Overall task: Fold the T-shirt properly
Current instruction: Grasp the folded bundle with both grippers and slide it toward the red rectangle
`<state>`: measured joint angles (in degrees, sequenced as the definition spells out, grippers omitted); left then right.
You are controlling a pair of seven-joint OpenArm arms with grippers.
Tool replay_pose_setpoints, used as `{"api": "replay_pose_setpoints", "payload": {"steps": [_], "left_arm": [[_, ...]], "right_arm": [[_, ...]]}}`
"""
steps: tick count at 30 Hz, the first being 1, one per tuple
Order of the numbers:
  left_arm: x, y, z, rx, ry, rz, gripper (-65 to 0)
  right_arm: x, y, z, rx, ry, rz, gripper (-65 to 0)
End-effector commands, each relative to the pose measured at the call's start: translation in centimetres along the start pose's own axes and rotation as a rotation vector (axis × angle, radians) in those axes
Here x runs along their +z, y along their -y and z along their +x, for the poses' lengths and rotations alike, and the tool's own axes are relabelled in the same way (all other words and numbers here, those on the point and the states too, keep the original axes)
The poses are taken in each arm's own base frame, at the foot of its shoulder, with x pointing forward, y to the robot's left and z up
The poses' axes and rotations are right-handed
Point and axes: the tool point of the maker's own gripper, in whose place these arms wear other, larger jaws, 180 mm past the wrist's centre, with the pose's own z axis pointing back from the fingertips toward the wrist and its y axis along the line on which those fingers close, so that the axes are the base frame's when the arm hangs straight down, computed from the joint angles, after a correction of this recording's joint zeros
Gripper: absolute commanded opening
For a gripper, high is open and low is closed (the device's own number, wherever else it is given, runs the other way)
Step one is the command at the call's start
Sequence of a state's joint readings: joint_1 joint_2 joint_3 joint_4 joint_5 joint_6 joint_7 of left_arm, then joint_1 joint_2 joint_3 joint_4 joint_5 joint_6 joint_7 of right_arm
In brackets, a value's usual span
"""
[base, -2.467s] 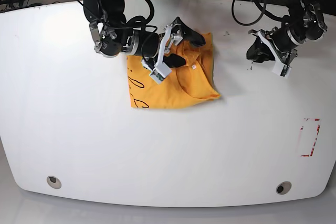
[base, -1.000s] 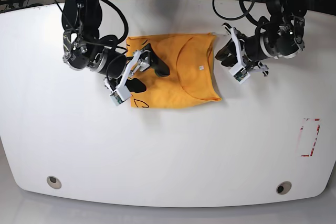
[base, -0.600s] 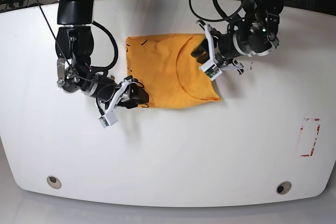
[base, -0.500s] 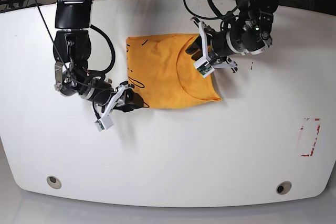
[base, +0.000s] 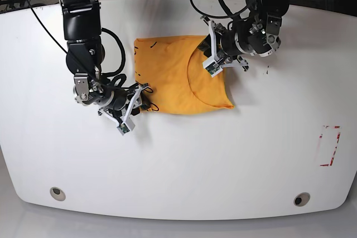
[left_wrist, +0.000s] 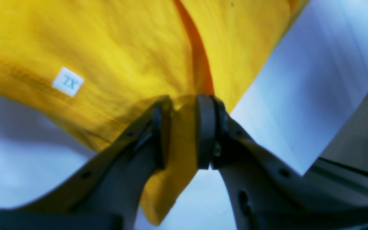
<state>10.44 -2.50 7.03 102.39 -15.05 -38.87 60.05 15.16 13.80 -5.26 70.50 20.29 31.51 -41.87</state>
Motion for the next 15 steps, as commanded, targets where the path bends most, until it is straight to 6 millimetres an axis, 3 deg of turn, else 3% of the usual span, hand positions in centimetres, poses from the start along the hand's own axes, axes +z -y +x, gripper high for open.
{"api": "replay_pose_setpoints", "payload": {"steps": [1, 5, 9, 15], "left_arm": [[0.6, -0.9, 0.7, -0.023, 0.037, 0.019, -53.6], [1.3, -2.4, 1.2, -0.055, 0.050, 0.050, -53.6], [0.9, -4.9, 0.3, -0.054, 0.002, 0.071, -53.6], [0.0, -9.1, -0.2, -0.018, -0.057, 0.096, -53.6]], "right_arm": [[0.5, 0.3, 1.9, 0.024, 0.066, -0.009, -43.3], [0.6, 0.3, 0.1, 0.028, 0.038, -0.004, -43.3], [1.1, -0.1, -1.3, 0.074, 0.016, 0.020, -43.3], [2.5, -3.1, -3.1, 0.115, 0.025, 0.049, -43.3]]}}
